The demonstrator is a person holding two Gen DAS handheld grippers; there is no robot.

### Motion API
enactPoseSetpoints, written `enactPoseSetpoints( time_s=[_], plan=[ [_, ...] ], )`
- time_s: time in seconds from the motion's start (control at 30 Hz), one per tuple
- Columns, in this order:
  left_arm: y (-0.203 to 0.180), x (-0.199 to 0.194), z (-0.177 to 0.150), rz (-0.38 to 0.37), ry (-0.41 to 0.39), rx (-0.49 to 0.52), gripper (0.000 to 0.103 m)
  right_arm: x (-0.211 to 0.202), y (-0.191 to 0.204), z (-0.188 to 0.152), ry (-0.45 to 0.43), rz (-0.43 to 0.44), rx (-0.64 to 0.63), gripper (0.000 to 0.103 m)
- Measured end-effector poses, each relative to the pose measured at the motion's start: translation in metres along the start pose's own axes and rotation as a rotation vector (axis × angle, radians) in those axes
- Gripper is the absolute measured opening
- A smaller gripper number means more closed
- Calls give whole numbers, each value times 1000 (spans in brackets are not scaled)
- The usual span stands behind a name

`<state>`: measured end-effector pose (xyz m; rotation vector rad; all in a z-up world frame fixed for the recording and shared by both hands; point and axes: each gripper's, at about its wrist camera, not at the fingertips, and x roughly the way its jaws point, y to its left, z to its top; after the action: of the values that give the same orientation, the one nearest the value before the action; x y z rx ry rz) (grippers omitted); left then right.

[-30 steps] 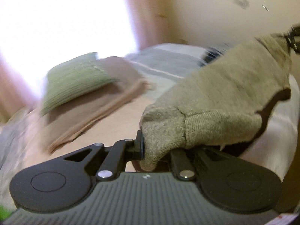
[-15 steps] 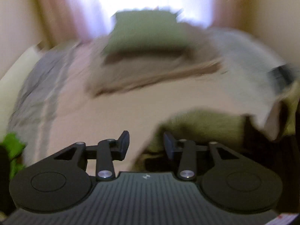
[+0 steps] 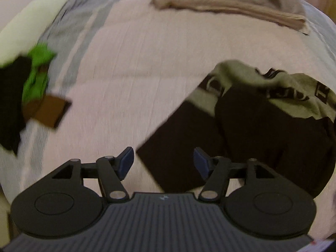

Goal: Fold large clothes

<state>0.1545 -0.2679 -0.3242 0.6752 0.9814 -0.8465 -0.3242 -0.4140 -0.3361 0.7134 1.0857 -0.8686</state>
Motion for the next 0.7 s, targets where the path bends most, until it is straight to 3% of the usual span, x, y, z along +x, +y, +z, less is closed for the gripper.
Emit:
enactPoseSetpoints(
  time_s=[0.07, 0.1, 0.13, 0.2, 0.23, 0.4, 0.47, 0.53, 0.6, 0.7],
  plan=[
    [0, 5, -9, -2, 18, -4, 61, 18, 3, -19, 26, -115, -117, 67],
    [-4, 7, -12, -2, 30, 10, 61, 28, 3, -27, 58, -152, -192, 42],
    [-8, 5, -16, -3, 37, 23, 61, 37, 1, -29, 74, -162, -253, 2],
    [-13, 5, -12, -4, 34, 54, 61, 36, -17, -27, 91, -165, -281, 2],
    [-14, 3, -12, 1, 22, 68, 61, 26, -32, -20, 53, -155, -252, 2],
    [-11, -6, -1, 4, -54, 123, 62, -20, -118, 35, -110, -288, -123, 3],
    [-10, 1, 4, 1, -66, 144, 63, -15, -156, 53, -103, -312, -32, 9],
    [-10, 15, 8, 0, -60, 171, 64, 4, -186, 72, -5, -348, 72, 22],
    [-9, 33, 11, -4, -50, 208, 64, 12, -201, 78, 24, -411, 152, 34],
    [-5, 58, 9, -21, -43, 258, 66, 6, -197, 73, -49, -398, 251, 47]
  ],
)
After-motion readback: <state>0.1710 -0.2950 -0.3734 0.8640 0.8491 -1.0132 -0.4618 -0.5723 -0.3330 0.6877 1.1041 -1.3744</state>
